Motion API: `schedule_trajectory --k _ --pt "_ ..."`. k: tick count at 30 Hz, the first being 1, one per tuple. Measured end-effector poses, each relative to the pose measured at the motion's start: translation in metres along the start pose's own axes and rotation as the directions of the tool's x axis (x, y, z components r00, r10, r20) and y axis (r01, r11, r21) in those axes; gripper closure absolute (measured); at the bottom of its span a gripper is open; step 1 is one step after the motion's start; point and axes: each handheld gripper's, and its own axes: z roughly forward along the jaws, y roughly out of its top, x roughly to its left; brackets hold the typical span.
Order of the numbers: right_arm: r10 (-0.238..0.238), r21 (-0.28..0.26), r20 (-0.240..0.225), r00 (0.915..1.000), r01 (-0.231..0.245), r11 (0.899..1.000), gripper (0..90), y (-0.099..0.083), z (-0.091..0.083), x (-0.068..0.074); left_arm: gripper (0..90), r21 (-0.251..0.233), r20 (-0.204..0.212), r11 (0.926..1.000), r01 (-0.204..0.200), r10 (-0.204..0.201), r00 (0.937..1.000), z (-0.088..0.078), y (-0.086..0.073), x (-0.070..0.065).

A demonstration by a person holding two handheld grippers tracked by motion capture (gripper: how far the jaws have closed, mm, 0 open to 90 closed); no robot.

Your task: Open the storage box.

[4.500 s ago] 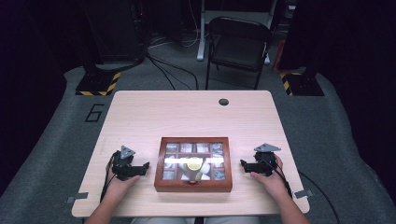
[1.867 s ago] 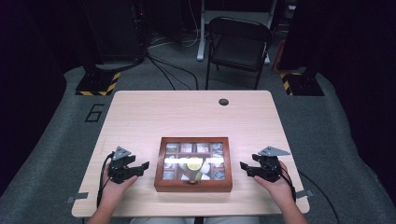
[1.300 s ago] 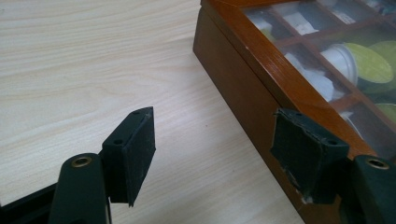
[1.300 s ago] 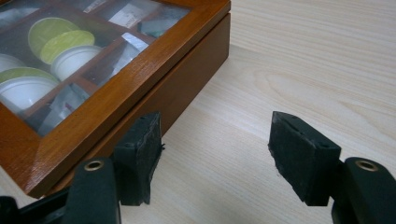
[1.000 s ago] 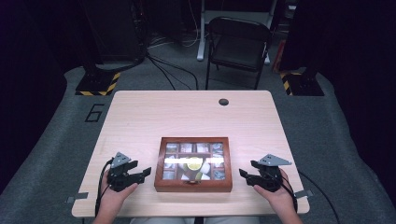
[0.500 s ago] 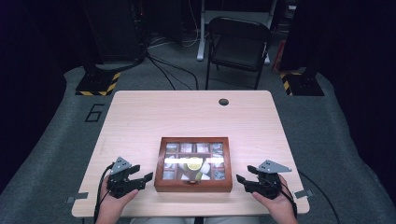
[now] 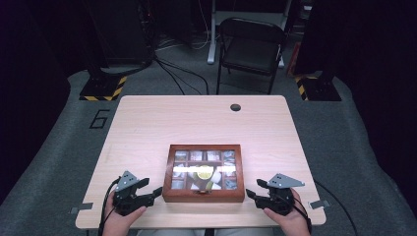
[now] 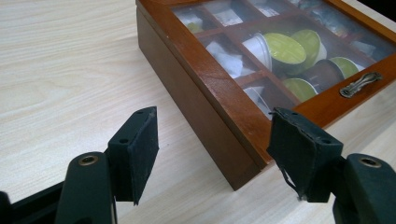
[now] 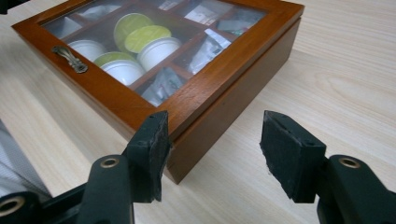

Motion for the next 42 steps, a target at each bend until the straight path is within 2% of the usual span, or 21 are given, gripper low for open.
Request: schedule_trajectory --k 4,9,11,16,26,29,32,35,42 --pt "-0.006 0.008 -0.023 0.9997 0.006 1.0 42.0 0.0 0.001 0.005 33.9 -0.008 0.008 0.9999 0.007 -0.006 0.9999 0.001 -0.001 -0.004" --pt "-0.024 0.02 -0.039 0.9989 0.025 0.999 41.9 -0.002 0.004 0.011 34.6 0.002 0.018 0.9999 -0.011 0.011 0.9998 0.002 -0.002 -0.008" --pt "-0.032 0.028 -0.036 0.9989 0.033 0.999 41.6 -0.002 0.006 0.012 34.7 0.011 0.017 0.9998 -0.018 0.018 0.9997 0.003 -0.002 -0.008" --pt "-0.034 0.056 -0.062 0.9975 0.037 0.998 41.6 -0.005 0.013 0.014 34.7 0.013 0.021 0.9998 -0.013 0.013 0.9997 0.003 -0.002 -0.007" --pt "-0.086 0.121 -0.085 0.9927 0.096 0.988 46.5 -0.006 0.027 0.019 34.7 0.013 0.017 0.9998 -0.015 0.015 0.9997 0.003 -0.002 -0.006" --pt "-0.088 0.128 -0.084 0.9925 0.099 0.987 47.2 -0.006 0.028 0.019 34.7 0.015 0.018 0.9998 -0.016 0.015 0.9997 0.002 -0.003 -0.006" --pt "-0.083 0.116 -0.083 0.9931 0.092 0.989 48.4 -0.005 0.027 0.018 34.7 0.014 0.02 0.9998 -0.015 0.015 0.9997 0.002 -0.003 -0.007" --pt "-0.098 0.113 -0.083 0.9917 0.107 0.988 49.4 -0.004 0.026 0.019 34.7 0.011 0.032 0.9999 -0.005 0.005 0.9995 0.002 -0.003 -0.008" --pt "-0.084 0.065 -0.095 0.992 0.09 0.994 49.7 0.001 0.022 0.02 34.7 0.008 0.048 0.9997 -0.022 0.021 0.9986 0.0 -0.005 -0.011"
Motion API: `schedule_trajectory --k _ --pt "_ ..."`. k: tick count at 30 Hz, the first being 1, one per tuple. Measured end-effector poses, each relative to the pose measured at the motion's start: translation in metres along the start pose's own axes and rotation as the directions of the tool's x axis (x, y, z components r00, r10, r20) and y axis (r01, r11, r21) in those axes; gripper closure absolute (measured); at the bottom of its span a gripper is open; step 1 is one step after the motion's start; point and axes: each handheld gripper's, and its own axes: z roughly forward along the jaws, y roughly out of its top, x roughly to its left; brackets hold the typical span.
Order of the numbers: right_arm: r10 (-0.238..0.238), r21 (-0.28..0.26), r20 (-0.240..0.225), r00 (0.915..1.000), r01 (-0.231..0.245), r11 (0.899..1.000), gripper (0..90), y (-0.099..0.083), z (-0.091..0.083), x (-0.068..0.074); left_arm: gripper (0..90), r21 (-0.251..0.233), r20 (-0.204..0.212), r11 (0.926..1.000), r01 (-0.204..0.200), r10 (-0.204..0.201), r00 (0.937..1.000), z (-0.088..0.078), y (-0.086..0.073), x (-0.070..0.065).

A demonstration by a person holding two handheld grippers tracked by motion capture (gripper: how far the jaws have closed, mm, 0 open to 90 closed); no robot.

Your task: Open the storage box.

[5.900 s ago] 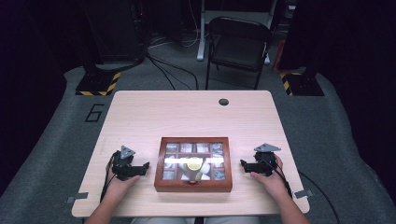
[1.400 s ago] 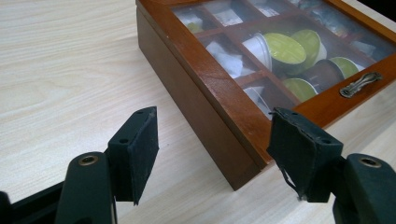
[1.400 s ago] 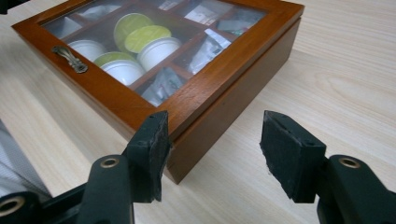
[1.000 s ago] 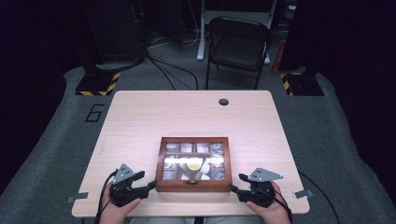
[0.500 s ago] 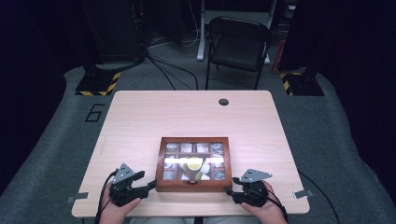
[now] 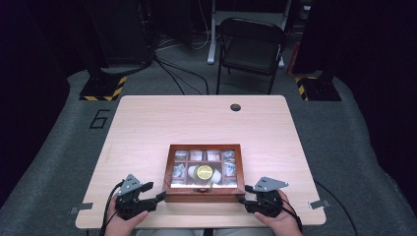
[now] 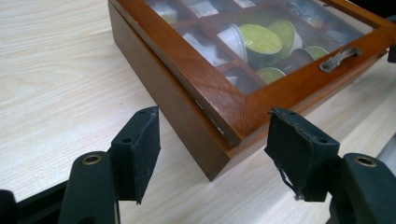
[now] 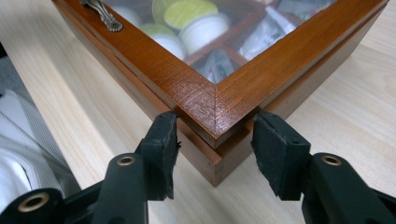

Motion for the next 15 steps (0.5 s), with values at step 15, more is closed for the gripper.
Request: schedule_trajectory --k 15 --pt "0.046 -0.095 -0.016 0.9988 -0.047 0.994 48.1 0.008 -0.009 -0.004 34.6 0.045 0.01 0.9986 -0.028 0.028 0.9996 0.016 0.004 -0.012"
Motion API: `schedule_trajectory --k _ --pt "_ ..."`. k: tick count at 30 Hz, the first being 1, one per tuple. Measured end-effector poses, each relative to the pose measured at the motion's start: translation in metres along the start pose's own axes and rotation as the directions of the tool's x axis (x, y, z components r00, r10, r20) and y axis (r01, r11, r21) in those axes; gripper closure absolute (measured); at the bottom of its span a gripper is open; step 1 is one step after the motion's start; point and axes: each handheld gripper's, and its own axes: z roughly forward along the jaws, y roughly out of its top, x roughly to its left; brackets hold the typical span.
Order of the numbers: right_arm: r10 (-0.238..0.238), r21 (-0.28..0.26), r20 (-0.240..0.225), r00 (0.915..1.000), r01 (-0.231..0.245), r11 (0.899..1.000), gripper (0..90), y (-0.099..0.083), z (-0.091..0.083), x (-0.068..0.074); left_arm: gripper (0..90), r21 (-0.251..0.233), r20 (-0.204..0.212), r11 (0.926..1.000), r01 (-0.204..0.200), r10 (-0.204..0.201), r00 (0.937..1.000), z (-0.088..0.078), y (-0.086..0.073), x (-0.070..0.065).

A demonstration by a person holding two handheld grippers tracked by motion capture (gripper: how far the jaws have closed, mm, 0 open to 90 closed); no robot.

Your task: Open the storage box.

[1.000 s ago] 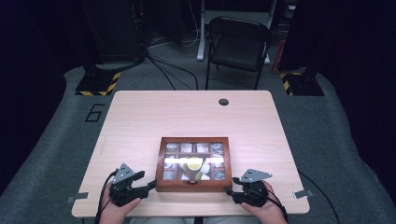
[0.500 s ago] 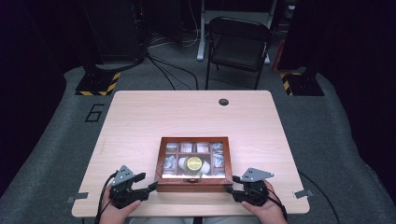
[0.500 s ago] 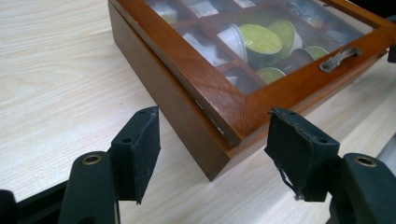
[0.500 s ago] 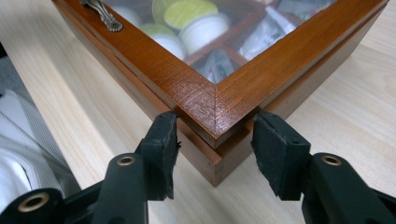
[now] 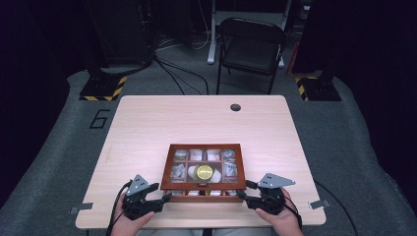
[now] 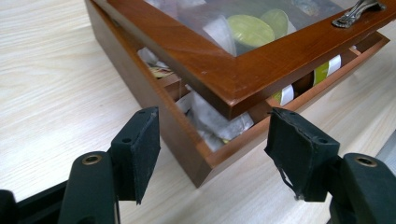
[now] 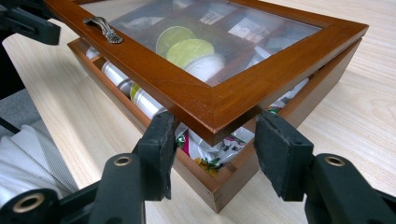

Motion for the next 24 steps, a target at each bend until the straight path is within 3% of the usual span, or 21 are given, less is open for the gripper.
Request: schedule_trajectory --k 4,12,24 --pt "0.006 -0.004 -0.003 1.0 -0.006 1.0 48.1 0.001 -0.001 -0.001 33.7 -0.003 0.005 0.9998 -0.022 0.022 0.9998 0.005 0.004 0.0" --pt "0.016 -0.007 -0.007 0.9999 -0.016 1.0 48.0 0.002 -0.001 -0.001 30.1 -0.031 -0.039 0.9992 -0.026 0.025 0.9989 0.009 0.012 0.0" --pt "0.033 -0.042 -0.004 0.9994 -0.033 0.999 47.6 0.007 -0.001 -0.004 28.4 -0.047 -0.067 0.9931 -0.107 0.104 0.9923 0.01 0.027 -0.004"
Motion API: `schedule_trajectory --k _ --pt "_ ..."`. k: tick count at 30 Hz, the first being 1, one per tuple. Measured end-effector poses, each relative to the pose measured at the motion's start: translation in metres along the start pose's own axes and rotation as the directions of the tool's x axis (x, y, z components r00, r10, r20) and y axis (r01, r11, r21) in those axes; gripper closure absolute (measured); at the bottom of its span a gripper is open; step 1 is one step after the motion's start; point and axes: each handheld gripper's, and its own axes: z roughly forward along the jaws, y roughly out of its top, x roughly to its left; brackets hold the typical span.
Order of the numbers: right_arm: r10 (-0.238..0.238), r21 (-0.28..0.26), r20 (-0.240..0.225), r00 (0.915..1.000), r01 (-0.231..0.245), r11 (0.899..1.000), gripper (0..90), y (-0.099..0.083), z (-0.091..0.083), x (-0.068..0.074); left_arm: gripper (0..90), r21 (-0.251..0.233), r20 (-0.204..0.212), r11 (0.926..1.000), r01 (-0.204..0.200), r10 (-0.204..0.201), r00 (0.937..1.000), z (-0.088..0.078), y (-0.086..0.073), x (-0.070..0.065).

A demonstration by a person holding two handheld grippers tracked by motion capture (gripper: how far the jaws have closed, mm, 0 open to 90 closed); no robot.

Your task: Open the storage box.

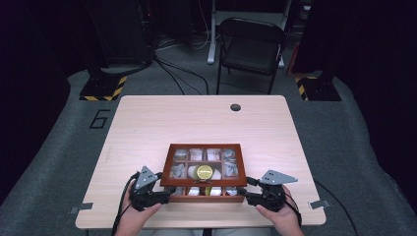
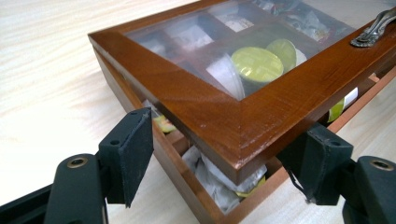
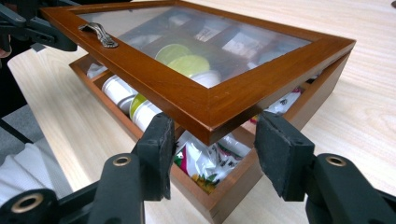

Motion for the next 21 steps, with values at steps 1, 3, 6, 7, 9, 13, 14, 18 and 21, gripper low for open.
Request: schedule_trajectory --k 1,3,6,7,9,13,14,18,21 --pt "0.007 -0.004 0.001 1.0 -0.007 1.0 47.0 0.001 0.0 0.0 28.3 -0.002 -0.002 1.0 0.005 -0.005 1.0 0.0 0.001 0.0" --pt "0.001 -0.013 0.009 1.0 -0.001 1.0 46.1 0.002 -0.001 -0.001 28.2 -0.011 -0.005 0.9999 0.005 -0.005 1.0 0.0 0.003 0.001" --pt "-0.006 -0.03 0.022 0.9997 0.007 1.0 44.7 0.005 -0.002 -0.003 28.3 -0.019 -0.004 0.9998 0.008 -0.008 1.0 -0.002 0.008 0.001" --pt "-0.009 -0.036 0.024 0.9997 0.01 0.999 44.5 0.006 -0.002 -0.003 28.2 -0.023 -0.005 0.9997 0.011 -0.011 0.9999 -0.003 0.01 0.001" --pt "0.0 -0.042 0.033 0.9995 0.002 0.999 43.6 0.009 -0.003 -0.004 28.0 -0.028 -0.006 0.9995 0.015 -0.015 0.9999 -0.004 0.014 0.002" --pt "0.021 -0.064 0.034 0.9992 -0.019 0.998 42.0 0.016 -0.004 -0.008 27.3 -0.04 -0.003 0.9987 0.03 -0.03 0.9995 -0.005 0.022 0.005" --pt "0.025 -0.067 0.037 0.999 -0.022 0.998 41.9 0.018 -0.005 -0.009 27.1 -0.051 -0.004 0.9981 0.036 -0.036 0.9993 -0.004 0.024 0.006" --pt "0.05 -0.089 0.029 0.9983 -0.047 0.995 42.1 0.026 -0.009 -0.013 27.1 -0.066 0.001 0.9968 0.045 -0.045 0.999 -0.005 0.033 0.01" --pt "0.053 -0.092 0.031 0.9981 -0.05 0.995 42.0 0.032 -0.011 -0.016 27.1 -0.078 -0.002 0.9952 0.059 -0.06 0.9982 -0.004 0.038 0.012"
